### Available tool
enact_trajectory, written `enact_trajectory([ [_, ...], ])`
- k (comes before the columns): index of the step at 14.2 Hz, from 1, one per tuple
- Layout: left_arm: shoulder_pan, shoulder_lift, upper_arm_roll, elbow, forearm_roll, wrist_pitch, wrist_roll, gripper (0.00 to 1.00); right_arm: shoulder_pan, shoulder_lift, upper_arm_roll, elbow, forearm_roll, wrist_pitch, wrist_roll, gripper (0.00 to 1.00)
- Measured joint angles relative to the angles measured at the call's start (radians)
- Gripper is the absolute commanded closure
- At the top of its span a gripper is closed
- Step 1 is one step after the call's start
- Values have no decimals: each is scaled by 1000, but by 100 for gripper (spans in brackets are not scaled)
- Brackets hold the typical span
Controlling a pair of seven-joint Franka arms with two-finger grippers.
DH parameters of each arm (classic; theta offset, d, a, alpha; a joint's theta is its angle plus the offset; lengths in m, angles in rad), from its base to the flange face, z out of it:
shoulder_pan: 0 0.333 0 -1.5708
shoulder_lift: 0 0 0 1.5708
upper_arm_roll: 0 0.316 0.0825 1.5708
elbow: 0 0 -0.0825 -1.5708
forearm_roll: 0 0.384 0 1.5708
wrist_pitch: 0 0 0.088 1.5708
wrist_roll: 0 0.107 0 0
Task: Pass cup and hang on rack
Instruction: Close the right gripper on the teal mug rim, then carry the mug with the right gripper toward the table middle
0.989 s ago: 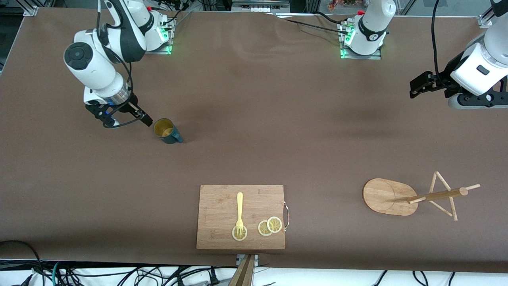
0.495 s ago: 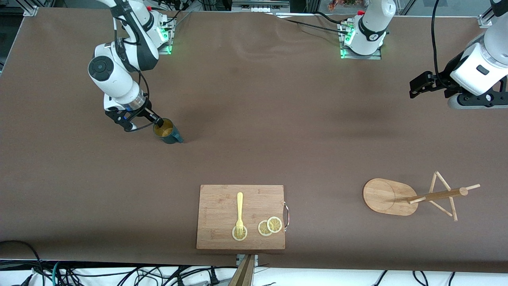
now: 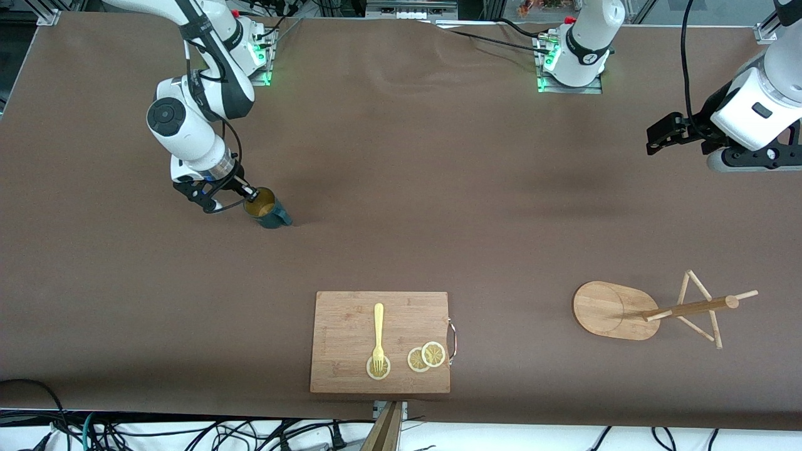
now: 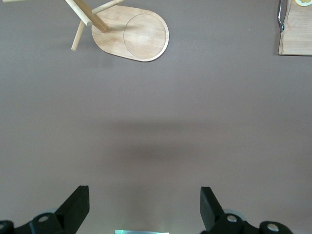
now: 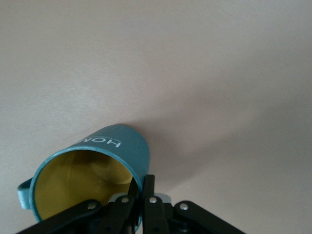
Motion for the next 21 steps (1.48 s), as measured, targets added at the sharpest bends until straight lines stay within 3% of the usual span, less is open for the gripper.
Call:
enact_trajectory([
  [4,0,0,0,0,0,0,0,0,2,-17,32,123,-3,-184,-48,100],
  [9,0,1,0,0,0,0,0,0,104,6,56,475,-2,-588,-64,100],
  [12,3,8,2,0,0,0,0,0,217,103,62,631,-1,-609,-65,100],
  [15,19,26,7,0,1,2,0,0,357,276,65,809,-14,-607,-65,100],
  [18,30,38,9,0,2,3,0,0,475,444,62,978,-59,-605,-55,100],
  [21,50,42,10,0,3,4,0,0,564,557,35,1080,-123,-581,-7,100],
])
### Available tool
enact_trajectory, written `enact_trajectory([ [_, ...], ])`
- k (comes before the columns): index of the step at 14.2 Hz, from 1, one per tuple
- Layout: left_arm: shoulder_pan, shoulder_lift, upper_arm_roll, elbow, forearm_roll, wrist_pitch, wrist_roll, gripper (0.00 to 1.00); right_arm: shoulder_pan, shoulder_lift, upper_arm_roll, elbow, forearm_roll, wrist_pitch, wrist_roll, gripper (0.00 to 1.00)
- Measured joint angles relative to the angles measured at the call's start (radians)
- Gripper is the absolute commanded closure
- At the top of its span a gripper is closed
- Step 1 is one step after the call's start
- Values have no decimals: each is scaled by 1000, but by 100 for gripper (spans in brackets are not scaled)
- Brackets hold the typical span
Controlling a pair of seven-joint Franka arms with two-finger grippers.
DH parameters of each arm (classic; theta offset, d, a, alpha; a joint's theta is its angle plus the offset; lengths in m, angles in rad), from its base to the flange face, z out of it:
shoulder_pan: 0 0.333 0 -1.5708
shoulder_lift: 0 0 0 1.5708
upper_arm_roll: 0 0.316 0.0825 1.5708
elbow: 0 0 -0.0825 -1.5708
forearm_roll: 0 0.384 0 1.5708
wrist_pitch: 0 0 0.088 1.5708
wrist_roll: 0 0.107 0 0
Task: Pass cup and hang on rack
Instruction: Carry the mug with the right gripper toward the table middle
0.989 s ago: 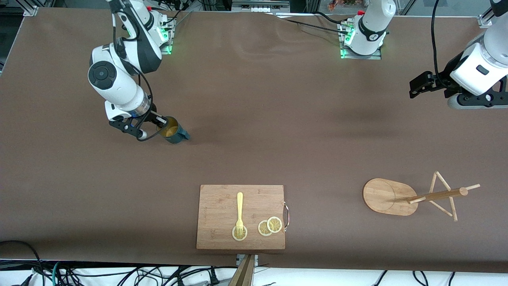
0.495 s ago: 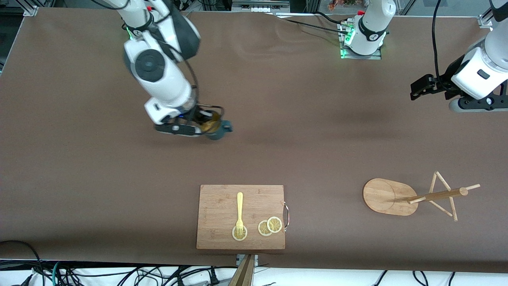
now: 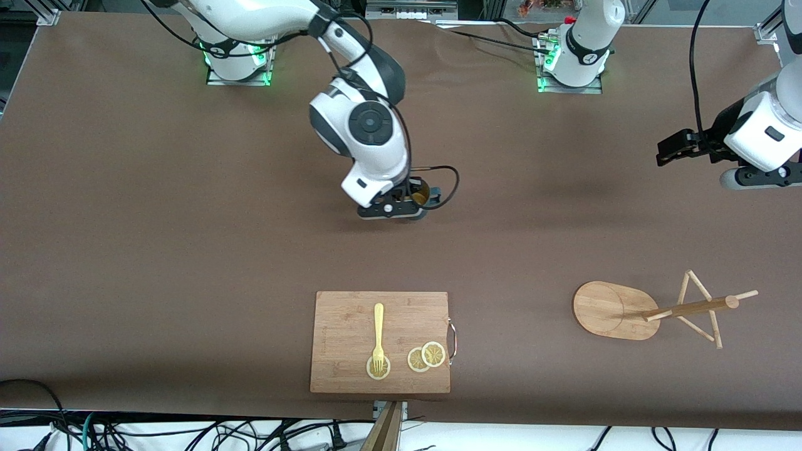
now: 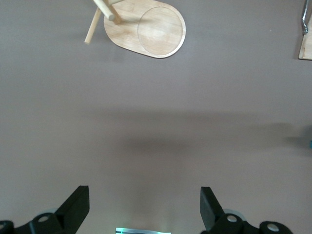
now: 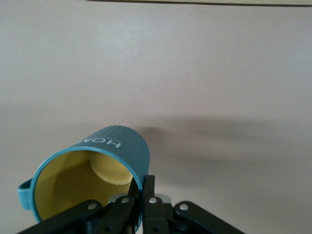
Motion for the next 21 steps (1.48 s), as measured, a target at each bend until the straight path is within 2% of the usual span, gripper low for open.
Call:
enact_trajectory([
  [4,7,15,0,0,0,2,0,0,33,85,-28,24,-58,105,7,100],
  [9,17,26,11,0,0,10,0,0,34,130,-49,33,-105,213,7,100],
  [10,18,27,11,0,0,15,0,0,34,138,-53,34,-114,230,6,85],
  [11,18,32,11,-1,0,22,0,0,34,141,-54,37,-117,236,6,24],
  [12,18,39,11,-3,0,28,0,0,34,141,-55,40,-125,237,6,0],
  [15,18,54,11,-8,0,40,0,0,43,142,-65,48,-186,238,6,0],
  [17,18,58,11,-30,0,59,0,0,46,134,-70,67,-194,221,5,0],
  [21,17,62,7,-126,-2,135,44,0,8,49,-84,96,-182,85,-107,0],
])
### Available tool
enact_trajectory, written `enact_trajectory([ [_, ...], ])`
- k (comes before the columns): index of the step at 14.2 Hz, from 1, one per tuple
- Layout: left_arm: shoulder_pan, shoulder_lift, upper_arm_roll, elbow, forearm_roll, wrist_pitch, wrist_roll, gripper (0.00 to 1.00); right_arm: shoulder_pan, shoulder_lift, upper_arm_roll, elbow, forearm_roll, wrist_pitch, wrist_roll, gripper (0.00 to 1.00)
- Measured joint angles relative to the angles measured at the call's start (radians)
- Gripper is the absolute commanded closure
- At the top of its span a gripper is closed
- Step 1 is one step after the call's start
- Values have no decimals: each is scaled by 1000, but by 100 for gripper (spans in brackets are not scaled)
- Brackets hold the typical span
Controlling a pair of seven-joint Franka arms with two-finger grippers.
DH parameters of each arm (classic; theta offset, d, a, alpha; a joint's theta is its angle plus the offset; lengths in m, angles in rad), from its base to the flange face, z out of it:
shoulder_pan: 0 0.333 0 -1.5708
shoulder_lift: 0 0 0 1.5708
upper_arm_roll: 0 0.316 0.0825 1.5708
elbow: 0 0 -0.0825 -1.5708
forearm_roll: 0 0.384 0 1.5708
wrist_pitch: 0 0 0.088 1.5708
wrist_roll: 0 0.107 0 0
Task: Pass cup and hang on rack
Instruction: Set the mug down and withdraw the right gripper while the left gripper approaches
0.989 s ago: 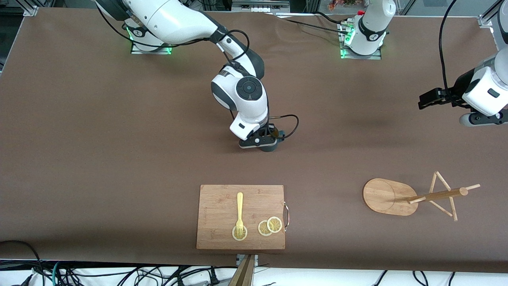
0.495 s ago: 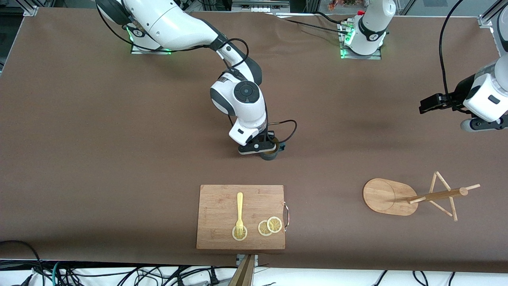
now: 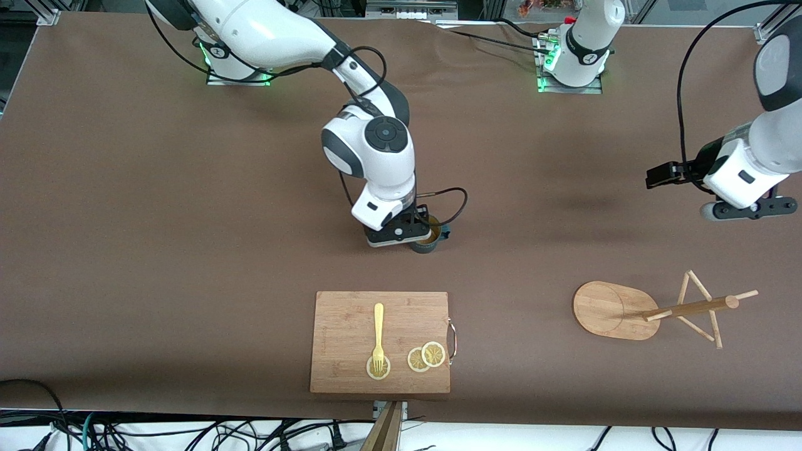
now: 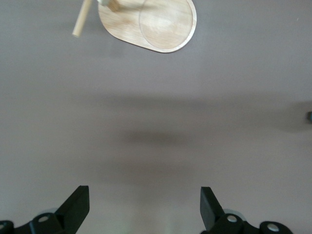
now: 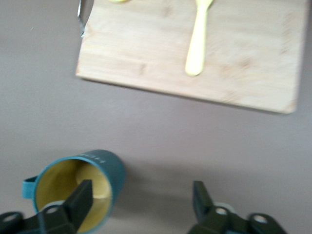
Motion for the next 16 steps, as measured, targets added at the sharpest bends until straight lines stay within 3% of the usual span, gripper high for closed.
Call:
enact_trajectory([
  [4,0,-1,-4,-155,-22,163,19,0,-97,-106,-11,1,55,-189,-221,0],
  [9,0,-36,-7,-446,-103,526,100,0,-294,-224,-29,1,80,-541,-512,0],
  [11,-1,-43,-9,-544,-156,659,208,0,-412,-263,-32,0,109,-637,-633,0],
  [13,-1,-41,-22,-596,-214,707,369,0,-519,-296,-34,0,129,-680,-709,0],
  [16,-1,-12,-57,-616,-462,731,715,0,-633,-354,-54,-8,235,-705,-755,0],
])
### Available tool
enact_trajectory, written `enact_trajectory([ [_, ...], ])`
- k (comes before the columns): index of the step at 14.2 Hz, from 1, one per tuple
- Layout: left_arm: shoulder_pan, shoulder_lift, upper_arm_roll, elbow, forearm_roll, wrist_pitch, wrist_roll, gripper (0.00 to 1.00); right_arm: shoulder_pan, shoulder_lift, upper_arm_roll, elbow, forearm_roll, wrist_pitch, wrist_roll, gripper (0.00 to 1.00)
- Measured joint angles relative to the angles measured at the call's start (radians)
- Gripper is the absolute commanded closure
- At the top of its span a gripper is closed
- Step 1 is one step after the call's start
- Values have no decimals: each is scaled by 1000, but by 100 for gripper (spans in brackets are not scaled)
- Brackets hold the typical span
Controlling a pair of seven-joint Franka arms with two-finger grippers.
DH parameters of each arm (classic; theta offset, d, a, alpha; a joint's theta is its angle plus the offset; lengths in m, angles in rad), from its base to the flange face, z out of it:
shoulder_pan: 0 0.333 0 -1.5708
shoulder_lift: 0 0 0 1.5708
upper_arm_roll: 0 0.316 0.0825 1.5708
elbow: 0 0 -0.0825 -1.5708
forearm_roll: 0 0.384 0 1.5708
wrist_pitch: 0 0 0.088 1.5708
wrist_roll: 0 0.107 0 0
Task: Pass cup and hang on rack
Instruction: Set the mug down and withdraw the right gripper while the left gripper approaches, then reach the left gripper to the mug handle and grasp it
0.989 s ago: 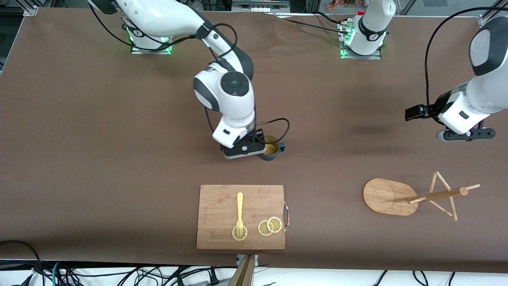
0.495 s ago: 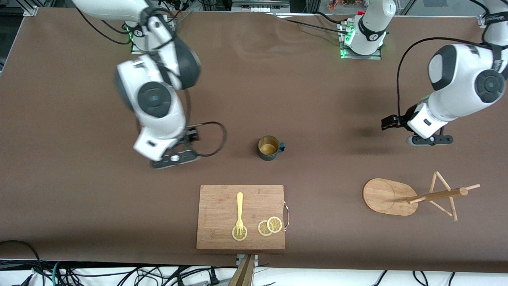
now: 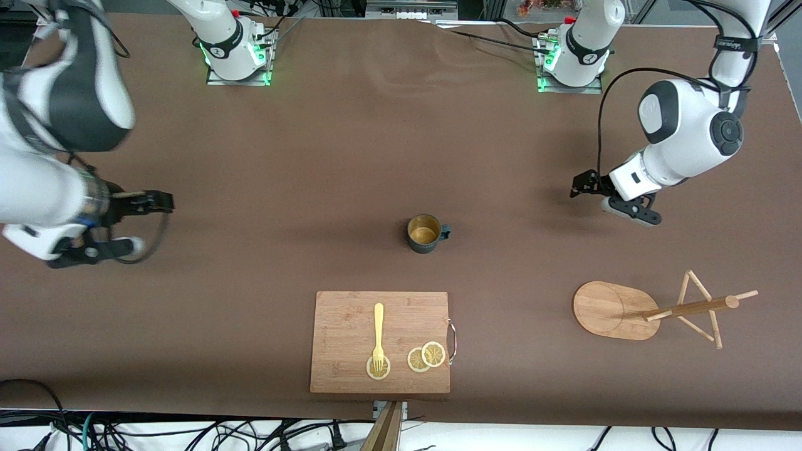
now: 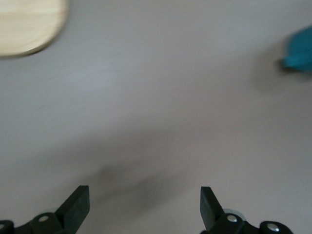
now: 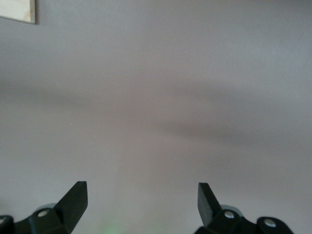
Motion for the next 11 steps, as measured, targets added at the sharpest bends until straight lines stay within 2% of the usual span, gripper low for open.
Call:
enact_trajectory([
  [2,0,35,-21,-1,-138,7,189,0,-22,-70,-47,-60,33,15,-56,0],
  [3,0,58,-31,-1,-190,10,274,0,-21,-131,-80,-144,50,72,-72,0],
  [5,8,109,-50,3,-305,18,454,0,0,-266,-182,-354,99,215,-131,0],
  [7,32,172,-74,25,-409,20,697,0,68,-360,-302,-477,103,245,-163,0],
  [9,67,236,-119,58,-481,16,893,0,96,-399,-340,-486,95,210,-163,0],
  [11,108,284,-190,79,-547,3,1030,0,97,-412,-337,-454,49,177,-162,0],
])
